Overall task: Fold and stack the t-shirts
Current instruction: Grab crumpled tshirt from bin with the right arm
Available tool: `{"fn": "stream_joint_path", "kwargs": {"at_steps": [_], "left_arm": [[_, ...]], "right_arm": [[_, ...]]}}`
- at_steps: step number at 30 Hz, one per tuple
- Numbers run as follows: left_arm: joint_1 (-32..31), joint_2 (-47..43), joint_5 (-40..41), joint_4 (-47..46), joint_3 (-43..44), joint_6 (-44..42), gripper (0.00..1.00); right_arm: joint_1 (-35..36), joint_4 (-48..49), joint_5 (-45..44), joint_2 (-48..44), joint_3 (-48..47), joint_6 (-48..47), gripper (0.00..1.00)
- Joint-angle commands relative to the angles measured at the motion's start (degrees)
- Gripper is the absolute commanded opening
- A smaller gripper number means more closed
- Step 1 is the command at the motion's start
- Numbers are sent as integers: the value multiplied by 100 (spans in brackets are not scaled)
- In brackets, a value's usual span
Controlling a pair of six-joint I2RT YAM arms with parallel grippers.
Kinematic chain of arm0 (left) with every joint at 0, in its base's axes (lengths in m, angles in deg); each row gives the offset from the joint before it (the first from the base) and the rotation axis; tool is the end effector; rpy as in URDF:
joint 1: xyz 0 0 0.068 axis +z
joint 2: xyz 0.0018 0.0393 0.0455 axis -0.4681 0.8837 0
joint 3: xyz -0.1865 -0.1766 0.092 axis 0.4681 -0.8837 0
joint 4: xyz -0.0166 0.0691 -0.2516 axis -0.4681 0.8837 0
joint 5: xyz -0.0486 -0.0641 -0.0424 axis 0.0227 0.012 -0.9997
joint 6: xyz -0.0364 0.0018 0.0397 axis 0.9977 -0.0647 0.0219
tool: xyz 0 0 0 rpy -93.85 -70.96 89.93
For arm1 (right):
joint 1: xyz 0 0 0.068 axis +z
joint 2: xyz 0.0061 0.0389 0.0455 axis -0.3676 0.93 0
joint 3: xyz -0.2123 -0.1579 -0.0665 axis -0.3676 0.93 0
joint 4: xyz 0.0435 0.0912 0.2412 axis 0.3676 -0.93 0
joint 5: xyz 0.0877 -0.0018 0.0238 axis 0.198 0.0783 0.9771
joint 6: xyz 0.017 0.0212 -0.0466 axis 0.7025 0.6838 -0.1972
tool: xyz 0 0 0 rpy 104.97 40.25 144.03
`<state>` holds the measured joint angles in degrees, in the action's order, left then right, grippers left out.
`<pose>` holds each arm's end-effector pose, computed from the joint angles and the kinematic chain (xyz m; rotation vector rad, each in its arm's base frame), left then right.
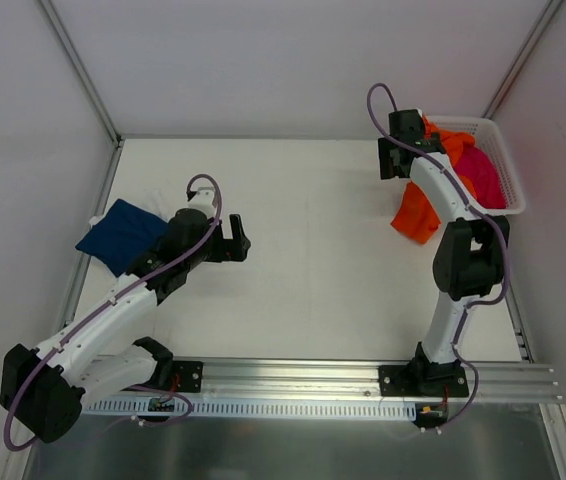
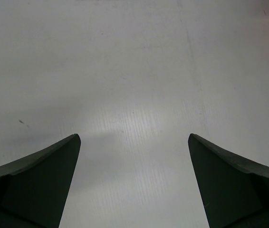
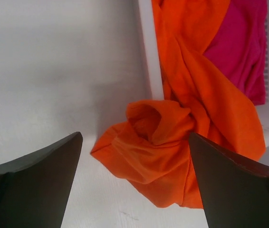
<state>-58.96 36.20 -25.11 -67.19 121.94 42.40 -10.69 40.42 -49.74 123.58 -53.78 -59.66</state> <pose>0.1953 -0.1128 0.2856 0.0772 2.0462 -0.4781 0.4319 0.0663 0.3068 -0.2748 2.2509 -0.5937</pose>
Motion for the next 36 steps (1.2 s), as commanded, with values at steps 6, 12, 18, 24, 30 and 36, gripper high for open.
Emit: {"fn": "stream_joint_path", "kwargs": {"at_steps": [6, 12, 18, 24, 30, 36], "left_arm": [[81, -70, -632, -826, -277, -180, 99], [108, -79, -563, -826, -295, -154, 99], [125, -96, -606, -825, -286, -93, 99], [125, 53, -633, -826, -321, -22, 99], [125, 97, -554, -869, -348, 13, 99], [125, 378, -606, -913, -277, 127, 99]], "right_arm": [[-6, -1050, -954, 9, 161, 539, 99], [11, -1111, -988, -475, 777, 803, 29], [38, -1270, -1103, -651, 751, 769, 1], [187, -1200, -1016, -1098, 681, 681, 0], [494, -1323, -141, -1959, 444, 698, 1], [556, -1322, 2453, -2576, -539, 961, 1]]}}
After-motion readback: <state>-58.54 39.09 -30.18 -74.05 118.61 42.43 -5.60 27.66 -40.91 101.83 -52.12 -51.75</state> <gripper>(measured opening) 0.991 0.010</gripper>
